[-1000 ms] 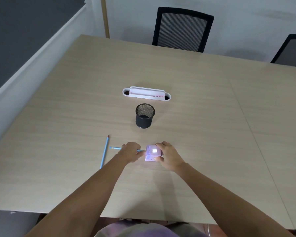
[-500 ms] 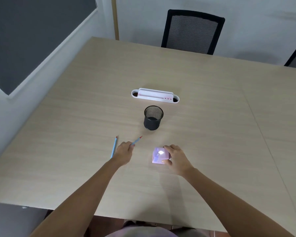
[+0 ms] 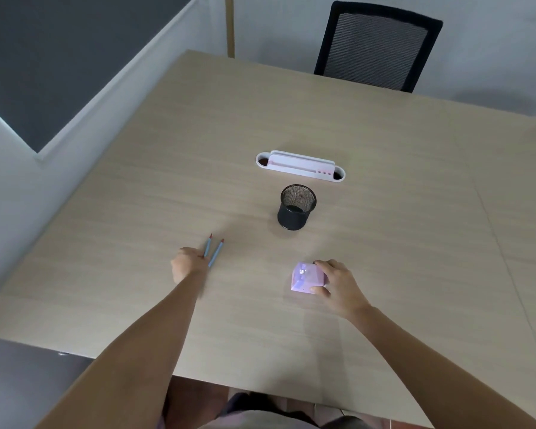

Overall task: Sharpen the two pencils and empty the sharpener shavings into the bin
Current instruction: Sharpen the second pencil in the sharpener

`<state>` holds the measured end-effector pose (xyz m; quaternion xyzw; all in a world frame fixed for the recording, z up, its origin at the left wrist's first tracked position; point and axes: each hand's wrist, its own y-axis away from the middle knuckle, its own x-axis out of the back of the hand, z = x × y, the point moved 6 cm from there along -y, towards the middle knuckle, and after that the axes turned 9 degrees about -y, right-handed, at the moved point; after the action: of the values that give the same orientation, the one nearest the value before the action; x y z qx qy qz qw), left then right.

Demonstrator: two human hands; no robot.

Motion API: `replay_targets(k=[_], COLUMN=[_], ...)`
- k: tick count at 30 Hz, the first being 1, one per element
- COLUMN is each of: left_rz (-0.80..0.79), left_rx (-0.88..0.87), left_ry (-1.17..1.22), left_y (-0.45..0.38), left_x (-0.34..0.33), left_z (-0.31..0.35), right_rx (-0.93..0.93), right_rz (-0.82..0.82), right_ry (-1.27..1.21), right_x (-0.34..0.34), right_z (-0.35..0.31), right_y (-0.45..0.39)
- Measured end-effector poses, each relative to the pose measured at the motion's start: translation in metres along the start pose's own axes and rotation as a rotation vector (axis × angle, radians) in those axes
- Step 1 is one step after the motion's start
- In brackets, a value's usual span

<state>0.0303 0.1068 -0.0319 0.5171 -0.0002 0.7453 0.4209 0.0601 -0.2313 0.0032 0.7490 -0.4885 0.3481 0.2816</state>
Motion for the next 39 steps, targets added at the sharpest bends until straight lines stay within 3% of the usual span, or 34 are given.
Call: replay_targets(k=[7, 11, 15, 25, 39], left_rz=[0.041, 0.185, 0.092, -0.028, 0.133], left_rx=[-0.055, -0.240, -0.290, -0.342, -0.422], left_ry=[-0.036, -0.197, -0.324, -0.190, -0.107], left_y=[0.001, 0.012, 0.019, 0.021, 0.038], left_x=[-0.001, 0.002, -0.013, -0.029, -0.020], left_z=[0.000, 0.005, -0.005, -0.004, 0.007], right_rx=[-0.004, -0.003, 0.002, -0.023, -0.040], right_rz=[0.004, 0.009, 0.014, -0.007, -0.017], right_ry=[-0.002, -0.006, -0.011, -0.013, -0.030], right_x=[0.001, 0.001, 0.002, 0.001, -0.001], right_z=[-0.002, -0.001, -0.001, -0.001, 0.000], right_y=[0.002, 0.001, 0.002, 0.002, 0.001])
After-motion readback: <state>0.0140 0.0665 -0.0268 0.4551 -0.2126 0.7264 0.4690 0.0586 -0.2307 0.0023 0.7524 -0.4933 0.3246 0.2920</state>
